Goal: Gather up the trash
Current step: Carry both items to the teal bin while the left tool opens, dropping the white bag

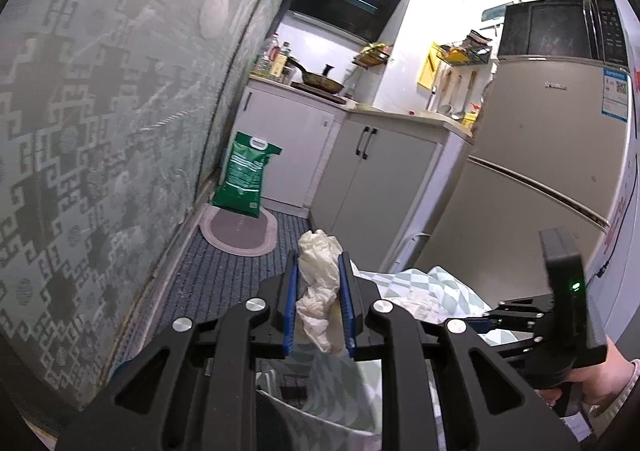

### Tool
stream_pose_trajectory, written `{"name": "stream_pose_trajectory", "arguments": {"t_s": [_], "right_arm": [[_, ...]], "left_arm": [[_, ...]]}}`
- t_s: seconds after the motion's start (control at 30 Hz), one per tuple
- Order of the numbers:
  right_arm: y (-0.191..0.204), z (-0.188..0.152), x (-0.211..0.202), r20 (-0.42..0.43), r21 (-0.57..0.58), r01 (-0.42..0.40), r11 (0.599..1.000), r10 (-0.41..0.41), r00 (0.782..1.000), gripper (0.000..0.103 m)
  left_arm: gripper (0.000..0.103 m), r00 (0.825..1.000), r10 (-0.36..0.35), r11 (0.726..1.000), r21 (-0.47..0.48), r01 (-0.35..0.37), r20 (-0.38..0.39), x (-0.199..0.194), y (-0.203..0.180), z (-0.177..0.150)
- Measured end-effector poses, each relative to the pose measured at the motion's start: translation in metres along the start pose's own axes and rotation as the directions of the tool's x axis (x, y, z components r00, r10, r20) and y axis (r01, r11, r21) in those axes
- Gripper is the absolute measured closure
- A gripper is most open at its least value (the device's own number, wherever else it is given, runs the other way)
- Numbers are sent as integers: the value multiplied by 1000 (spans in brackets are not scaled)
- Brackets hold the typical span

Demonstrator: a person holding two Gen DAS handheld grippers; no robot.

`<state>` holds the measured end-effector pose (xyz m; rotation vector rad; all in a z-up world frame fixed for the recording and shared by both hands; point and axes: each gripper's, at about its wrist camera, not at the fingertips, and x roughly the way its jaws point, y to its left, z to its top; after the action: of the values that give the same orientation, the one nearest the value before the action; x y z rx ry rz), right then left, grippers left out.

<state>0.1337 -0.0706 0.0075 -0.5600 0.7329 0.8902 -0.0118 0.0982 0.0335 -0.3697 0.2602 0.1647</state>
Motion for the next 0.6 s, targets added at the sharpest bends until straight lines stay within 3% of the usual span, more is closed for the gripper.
{"name": "stream_pose_trajectory", "arguments": {"t_s": [0.33, 0.6], "right_arm": [[27, 22, -12, 53, 25, -134, 991, 133, 990, 72], [52, 39, -15, 75, 18, -212, 977, 210, 975, 72]], "left_arm": [[83, 993, 117, 993, 1, -117, -23, -12, 33, -2], [83, 967, 238, 971, 27, -236, -96, -13, 63, -12]]}}
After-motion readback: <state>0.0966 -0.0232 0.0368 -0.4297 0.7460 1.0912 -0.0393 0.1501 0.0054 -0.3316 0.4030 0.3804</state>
